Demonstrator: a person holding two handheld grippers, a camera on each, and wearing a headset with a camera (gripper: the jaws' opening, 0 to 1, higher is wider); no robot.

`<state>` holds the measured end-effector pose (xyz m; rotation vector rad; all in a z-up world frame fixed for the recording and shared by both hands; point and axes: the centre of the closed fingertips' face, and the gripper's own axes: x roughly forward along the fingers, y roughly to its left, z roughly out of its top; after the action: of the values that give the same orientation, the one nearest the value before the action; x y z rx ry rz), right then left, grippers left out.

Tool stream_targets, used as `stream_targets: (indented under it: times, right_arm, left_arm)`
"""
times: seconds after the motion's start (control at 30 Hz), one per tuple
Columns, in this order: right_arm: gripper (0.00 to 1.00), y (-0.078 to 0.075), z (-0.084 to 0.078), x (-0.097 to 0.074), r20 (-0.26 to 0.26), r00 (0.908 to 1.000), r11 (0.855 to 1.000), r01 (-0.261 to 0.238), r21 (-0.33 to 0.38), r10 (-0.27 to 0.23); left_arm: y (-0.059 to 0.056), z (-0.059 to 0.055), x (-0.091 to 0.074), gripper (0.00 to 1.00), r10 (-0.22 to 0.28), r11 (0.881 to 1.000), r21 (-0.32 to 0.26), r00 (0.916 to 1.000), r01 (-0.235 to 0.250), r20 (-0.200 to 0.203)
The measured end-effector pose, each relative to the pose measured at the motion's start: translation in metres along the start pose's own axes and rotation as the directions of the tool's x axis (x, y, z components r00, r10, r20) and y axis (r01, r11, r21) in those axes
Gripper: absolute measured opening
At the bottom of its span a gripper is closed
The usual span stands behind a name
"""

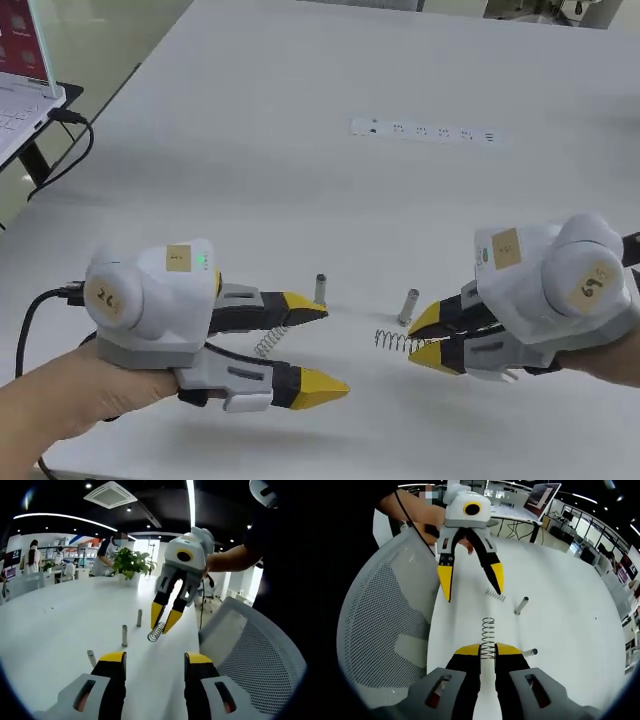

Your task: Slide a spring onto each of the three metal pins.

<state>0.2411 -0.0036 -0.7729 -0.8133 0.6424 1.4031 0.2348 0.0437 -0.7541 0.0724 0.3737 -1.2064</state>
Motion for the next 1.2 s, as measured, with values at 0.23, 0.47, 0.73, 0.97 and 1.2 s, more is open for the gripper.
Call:
stream_targets:
  times: [0.23,0.47,0.73,0.97,1.2]
  right_arm:
    - [0.07,0.002,0.012,-0.003,0.032,0.9994,0.999,-0.014,-0.042,0.015]
    - [0.07,0.002,0.016,-0.006,0.049,0.9986,0.998,-0.017,-0.059,0.020]
    - [0.07,0.002,0.019,-0.007,0.060,0.9979,0.997,-0.021,-0.074,0.025]
    - [0.07,0.002,0.018,-0.006,0.052,0.9981,0.996,-0.028,-0.085,0.033]
    - [0.07,0.004,0.023,-0.006,0.071,0.9965,0.994,-0.037,-0.099,0.044]
  left_arm:
    - [-0.001,0.010,0.011,0.33,-0.025,0.999,0.030,0.9997,0.025,0.007]
    - [-0.002,0.013,0.017,0.25,-0.042,0.999,0.034,0.9991,0.041,0.012]
    - [-0.001,0.018,0.021,0.18,-0.055,0.998,0.024,0.9978,0.055,0.035]
    - [-0.001,0.017,0.022,0.14,-0.067,0.997,0.027,0.9970,0.066,0.039]
    - [-0.003,0.020,0.022,0.11,-0.074,0.997,0.031,0.9963,0.073,0.043]
